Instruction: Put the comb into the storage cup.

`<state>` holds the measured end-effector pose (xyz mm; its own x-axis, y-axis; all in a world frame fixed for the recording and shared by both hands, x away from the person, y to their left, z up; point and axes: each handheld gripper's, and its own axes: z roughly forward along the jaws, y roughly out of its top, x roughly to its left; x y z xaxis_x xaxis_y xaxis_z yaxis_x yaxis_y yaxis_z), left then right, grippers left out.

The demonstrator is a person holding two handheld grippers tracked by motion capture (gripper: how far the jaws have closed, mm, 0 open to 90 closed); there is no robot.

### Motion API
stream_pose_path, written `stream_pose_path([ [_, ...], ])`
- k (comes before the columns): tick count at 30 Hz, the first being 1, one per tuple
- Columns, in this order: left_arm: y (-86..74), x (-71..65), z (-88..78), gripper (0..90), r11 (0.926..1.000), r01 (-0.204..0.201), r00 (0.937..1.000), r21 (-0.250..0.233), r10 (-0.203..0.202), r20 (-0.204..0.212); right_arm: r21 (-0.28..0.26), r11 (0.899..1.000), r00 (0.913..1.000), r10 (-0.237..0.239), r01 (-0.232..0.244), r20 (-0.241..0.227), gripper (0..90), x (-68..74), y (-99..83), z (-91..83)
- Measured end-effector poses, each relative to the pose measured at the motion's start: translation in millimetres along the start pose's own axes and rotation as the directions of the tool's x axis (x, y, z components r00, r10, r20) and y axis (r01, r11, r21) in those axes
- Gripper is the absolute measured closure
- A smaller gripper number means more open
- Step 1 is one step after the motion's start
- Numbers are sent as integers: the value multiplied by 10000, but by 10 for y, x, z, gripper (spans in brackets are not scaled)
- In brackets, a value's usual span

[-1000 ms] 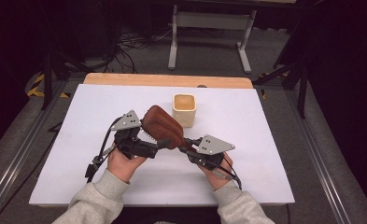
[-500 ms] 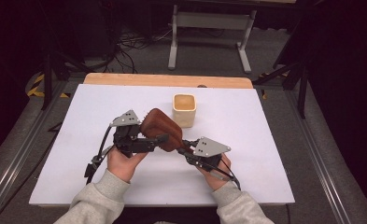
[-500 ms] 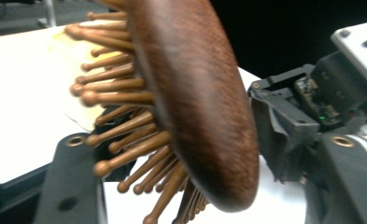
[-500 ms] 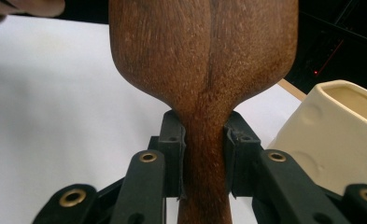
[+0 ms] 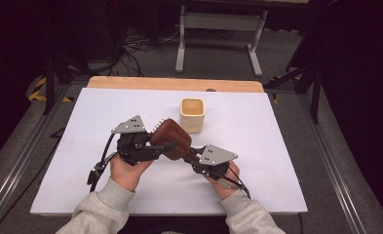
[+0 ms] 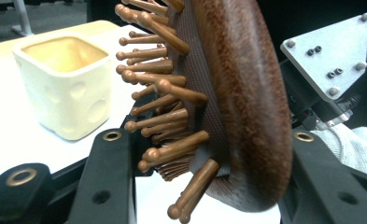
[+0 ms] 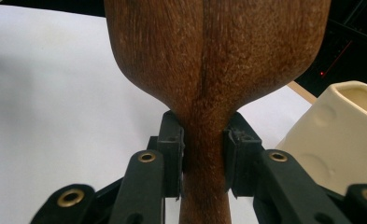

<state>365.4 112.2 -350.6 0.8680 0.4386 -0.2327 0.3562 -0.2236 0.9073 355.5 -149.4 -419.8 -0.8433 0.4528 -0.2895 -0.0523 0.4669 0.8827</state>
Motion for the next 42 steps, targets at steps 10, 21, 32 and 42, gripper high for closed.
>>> stream_pose_path([
  [10,174,-82,-32,574,9984,-557,9984,133,558,-114,-963,9953,10000,55,-60,-56,522,-43,49,-110],
  [21,506,-77,-99,568,9935,-1077,9936,361,1088,-290,-1624,9821,9954,925,-951,-233,197,-154,72,-287],
  [32,897,-39,-137,561,9853,-1572,9843,671,1619,-708,-1710,9697,9845,1690,-1745,-462,27,-265,8,-427],
  [42,1090,12,-112,559,9828,-1717,9784,678,1781,-1046,-1580,9662,9790,2025,-2038,-242,25,-317,-99,-571],
])
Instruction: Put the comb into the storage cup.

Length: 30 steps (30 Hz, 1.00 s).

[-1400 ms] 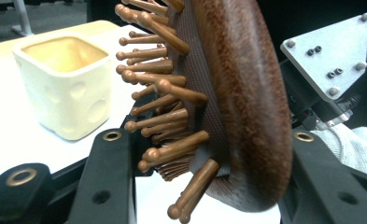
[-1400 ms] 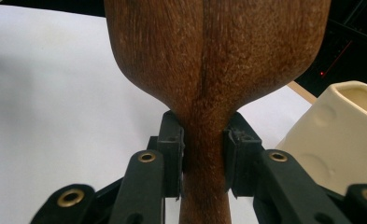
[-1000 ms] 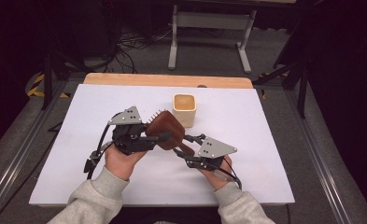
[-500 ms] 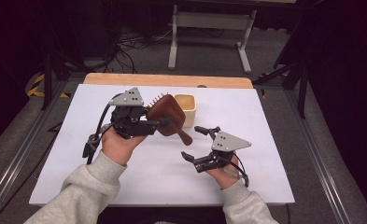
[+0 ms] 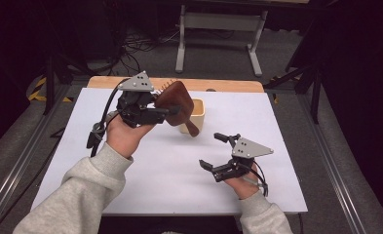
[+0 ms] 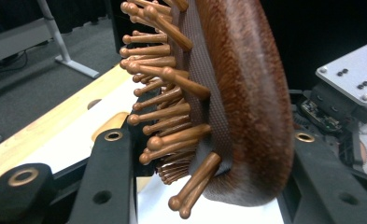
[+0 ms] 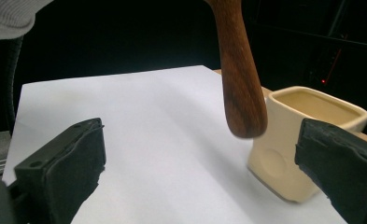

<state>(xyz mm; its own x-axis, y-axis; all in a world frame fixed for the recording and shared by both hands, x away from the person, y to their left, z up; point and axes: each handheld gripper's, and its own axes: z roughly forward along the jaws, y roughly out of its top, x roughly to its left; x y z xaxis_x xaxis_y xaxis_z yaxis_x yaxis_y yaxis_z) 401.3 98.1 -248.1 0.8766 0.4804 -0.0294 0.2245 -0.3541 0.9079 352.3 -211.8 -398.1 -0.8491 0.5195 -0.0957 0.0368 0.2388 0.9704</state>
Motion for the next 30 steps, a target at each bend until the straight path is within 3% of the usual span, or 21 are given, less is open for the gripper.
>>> stream_pose_path([
  [12,136,90,27,556,9996,-113,9979,-259,96,-640,161,9986,9979,492,-499,424,29,-94,-148,-199],
  [30,271,269,159,553,9989,107,9923,-461,-163,-1231,167,9983,9964,545,-557,649,29,-137,-181,-263],
])
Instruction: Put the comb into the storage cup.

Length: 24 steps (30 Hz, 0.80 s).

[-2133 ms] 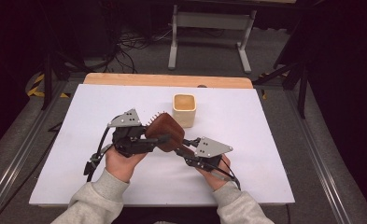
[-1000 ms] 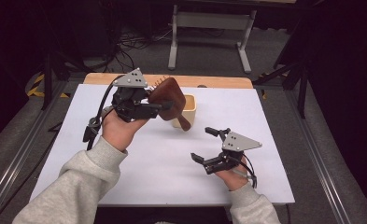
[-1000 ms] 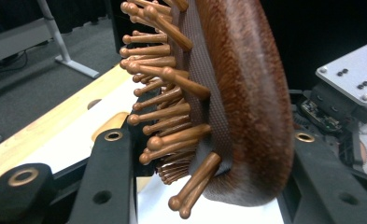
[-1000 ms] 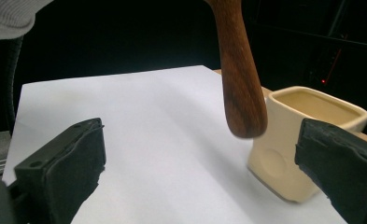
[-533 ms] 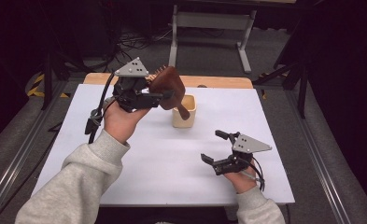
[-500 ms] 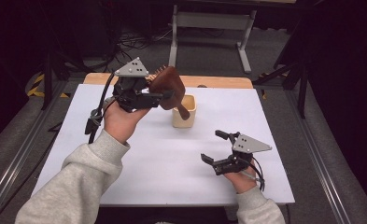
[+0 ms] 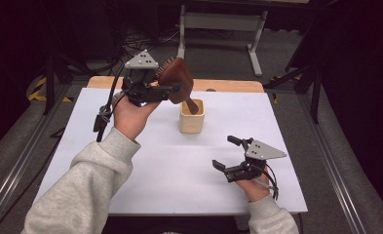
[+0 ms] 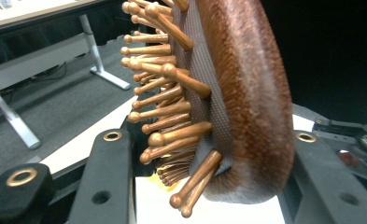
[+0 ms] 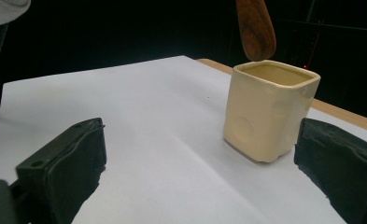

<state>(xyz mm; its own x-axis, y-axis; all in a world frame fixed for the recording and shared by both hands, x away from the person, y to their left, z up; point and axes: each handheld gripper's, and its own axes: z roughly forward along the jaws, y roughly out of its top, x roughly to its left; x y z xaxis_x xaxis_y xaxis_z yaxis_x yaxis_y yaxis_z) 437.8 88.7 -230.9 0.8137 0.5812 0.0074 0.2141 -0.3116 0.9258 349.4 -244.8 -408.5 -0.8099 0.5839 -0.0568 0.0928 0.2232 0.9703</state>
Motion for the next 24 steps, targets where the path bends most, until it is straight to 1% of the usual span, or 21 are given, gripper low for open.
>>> stream_pose_path([
  [1,1,7,17,553,10000,48,10000,9,-48,-18,23,10000,10000,-2,2,9,29,-1,-1,1],
  [4,5,38,63,552,10000,14,9998,36,-14,-176,-7,10000,10000,14,-14,-21,29,3,1,2],
  [5,1,42,78,552,10000,71,9997,27,-70,-216,-24,10000,10000,6,-6,-25,29,1,1,0],
  [6,0,51,90,552,10000,81,9997,30,-80,-244,-89,9999,9999,49,-50,-93,29,0,-1,3],
  [7,0,51,90,552,10000,81,9997,30,-80,-244,-118,9999,9999,70,-71,-107,29,-1,-2,4],
  [10,-6,86,129,552,9997,256,9992,-43,-257,-300,-103,9999,9999,71,-72,-100,29,-4,-1,2],
  [11,-5,96,132,552,9998,215,9992,-27,-216,-325,-124,9999,9999,72,-74,-104,29,-3,-2,3],
  [16,-19,125,208,552,9990,435,9982,-76,-438,-406,-162,9998,9999,78,-80,-117,29,-1,2,-1],
  [19,-30,142,257,551,9991,415,9980,-2,-414,-483,-155,9999,9999,70,-72,-112,29,-4,2,-3],
  [20,-34,150,277,551,9992,408,9980,-46,-410,-477,-164,9998,9999,66,-68,-111,29,-5,2,-3],
  [24,-47,168,334,551,9984,559,9971,-36,-560,-515,-187,9998,9999,80,-82,-135,29,-3,2,0],
])
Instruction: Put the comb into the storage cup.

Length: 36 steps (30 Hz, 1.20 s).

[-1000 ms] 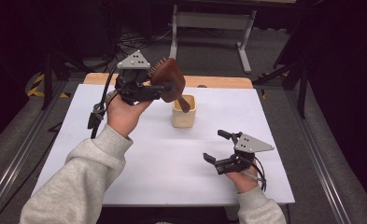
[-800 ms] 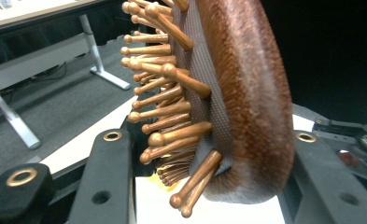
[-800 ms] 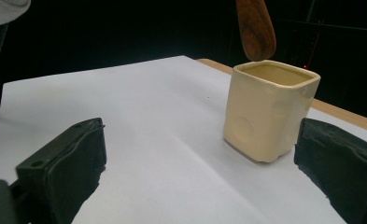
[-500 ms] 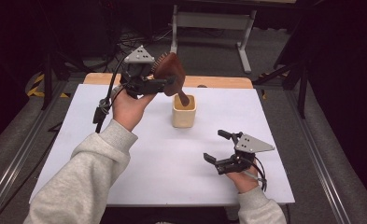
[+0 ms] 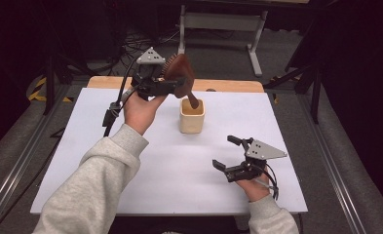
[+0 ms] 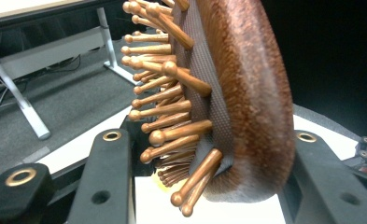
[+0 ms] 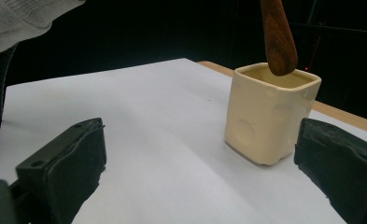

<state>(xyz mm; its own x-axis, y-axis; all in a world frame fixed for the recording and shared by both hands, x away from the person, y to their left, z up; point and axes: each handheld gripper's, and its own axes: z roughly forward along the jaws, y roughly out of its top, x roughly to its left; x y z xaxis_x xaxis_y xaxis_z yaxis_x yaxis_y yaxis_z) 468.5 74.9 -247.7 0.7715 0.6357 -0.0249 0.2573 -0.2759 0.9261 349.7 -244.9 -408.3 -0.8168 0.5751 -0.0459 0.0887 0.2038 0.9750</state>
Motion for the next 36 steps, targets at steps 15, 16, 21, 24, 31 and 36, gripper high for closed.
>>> stream_pose_path([
  [15,-165,89,221,547,9975,402,9992,579,-402,-4,35,10000,10000,17,-17,-49,29,10,1,1],
  [16,-176,99,238,546,9971,397,9992,645,-399,14,30,10000,10000,17,-17,-56,29,9,0,2],
  [21,-226,118,309,545,9952,523,9986,833,-524,-13,59,10000,10000,20,-20,-37,29,3,0,-4],
  [24,-256,144,345,544,9937,616,9981,940,-621,26,76,10000,10000,5,-4,-54,29,-2,-4,-1],
  [31,-317,200,438,542,9876,858,9961,1317,-877,86,97,9999,10000,-51,52,-63,29,-6,-5,-5],
  [36,-349,215,479,538,9821,1029,9939,1581,-1080,241,117,9999,10000,-16,17,-74,30,-2,-6,-1],
])
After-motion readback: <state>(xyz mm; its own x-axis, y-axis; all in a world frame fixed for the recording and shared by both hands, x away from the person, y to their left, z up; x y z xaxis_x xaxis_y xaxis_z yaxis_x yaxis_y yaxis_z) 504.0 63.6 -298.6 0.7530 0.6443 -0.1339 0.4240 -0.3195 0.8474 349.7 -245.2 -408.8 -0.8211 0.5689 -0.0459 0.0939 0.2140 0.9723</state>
